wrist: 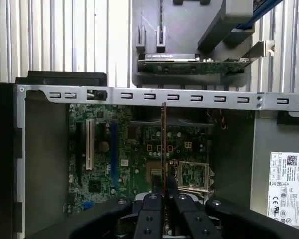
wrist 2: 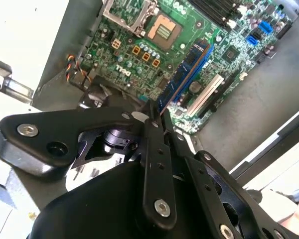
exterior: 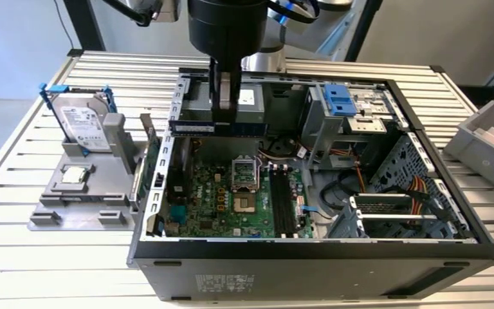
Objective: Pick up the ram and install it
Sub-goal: 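Pick up the ram and move it above insertion slot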
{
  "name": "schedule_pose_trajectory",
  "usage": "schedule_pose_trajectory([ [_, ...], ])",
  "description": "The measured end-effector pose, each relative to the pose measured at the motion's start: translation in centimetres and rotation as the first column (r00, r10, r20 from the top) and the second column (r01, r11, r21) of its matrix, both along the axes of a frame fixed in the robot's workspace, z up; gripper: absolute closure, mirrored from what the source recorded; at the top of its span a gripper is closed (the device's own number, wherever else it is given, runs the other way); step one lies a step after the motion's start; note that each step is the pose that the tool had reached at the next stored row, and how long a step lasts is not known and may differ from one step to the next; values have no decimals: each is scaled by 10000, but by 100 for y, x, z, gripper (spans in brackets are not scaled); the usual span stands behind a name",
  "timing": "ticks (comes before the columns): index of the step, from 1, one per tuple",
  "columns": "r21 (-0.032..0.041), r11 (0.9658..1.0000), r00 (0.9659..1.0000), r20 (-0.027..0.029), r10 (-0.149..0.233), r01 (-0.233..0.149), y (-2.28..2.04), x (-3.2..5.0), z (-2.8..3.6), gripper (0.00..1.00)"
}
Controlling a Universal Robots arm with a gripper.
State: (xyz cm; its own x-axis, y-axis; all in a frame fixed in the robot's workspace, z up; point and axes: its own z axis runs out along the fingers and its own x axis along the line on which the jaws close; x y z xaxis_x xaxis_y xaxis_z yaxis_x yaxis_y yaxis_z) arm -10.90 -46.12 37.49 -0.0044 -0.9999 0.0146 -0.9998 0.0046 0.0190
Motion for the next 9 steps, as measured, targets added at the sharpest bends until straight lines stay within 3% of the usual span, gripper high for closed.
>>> schedule_pose_trajectory([
  [9, -1, 9998, 9998, 0, -204, 204, 10, 187, -1, 100],
])
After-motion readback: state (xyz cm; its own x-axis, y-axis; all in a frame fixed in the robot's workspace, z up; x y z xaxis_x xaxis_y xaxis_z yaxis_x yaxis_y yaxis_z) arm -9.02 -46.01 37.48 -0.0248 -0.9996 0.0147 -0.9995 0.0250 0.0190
